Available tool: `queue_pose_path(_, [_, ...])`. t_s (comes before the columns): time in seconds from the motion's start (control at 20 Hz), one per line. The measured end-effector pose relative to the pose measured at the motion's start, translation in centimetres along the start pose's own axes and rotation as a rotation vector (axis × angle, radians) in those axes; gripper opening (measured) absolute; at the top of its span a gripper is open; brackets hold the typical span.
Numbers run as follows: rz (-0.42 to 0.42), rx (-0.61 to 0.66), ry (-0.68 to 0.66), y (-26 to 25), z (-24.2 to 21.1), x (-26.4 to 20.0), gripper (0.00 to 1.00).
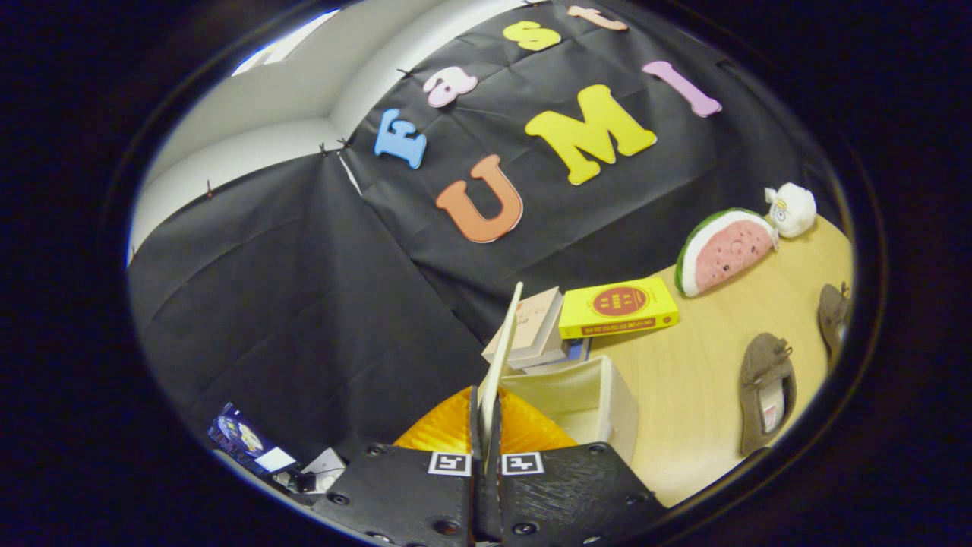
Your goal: Open the storage box then place both shoes into the box .Put the left shoe in first, then the right shoe, with the right side of both shoes facing outward in a uniform manner.
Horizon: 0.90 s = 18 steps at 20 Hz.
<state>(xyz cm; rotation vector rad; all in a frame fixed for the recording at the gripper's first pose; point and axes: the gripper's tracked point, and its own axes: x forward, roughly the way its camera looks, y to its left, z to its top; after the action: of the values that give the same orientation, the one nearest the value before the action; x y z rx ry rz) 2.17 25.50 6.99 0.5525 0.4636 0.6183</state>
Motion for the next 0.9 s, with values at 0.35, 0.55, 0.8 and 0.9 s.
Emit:
queue_pose_path(0.35, [0.060, -0.148, 0.047, 10.5, 0.1, 4.6, 0.05])
queue_pose_path(0.55, [0.097, -0.216, 0.044, 14.2, -1.7, 7.2, 0.19])
queue_pose_path(0.8, [0.119, -0.310, 0.032, 17.1, -3.6, 11.0, 0.57])
queue_pose_path(0.9, [0.118, -0.368, -0.006, 17.7, -3.9, 11.5, 0.76])
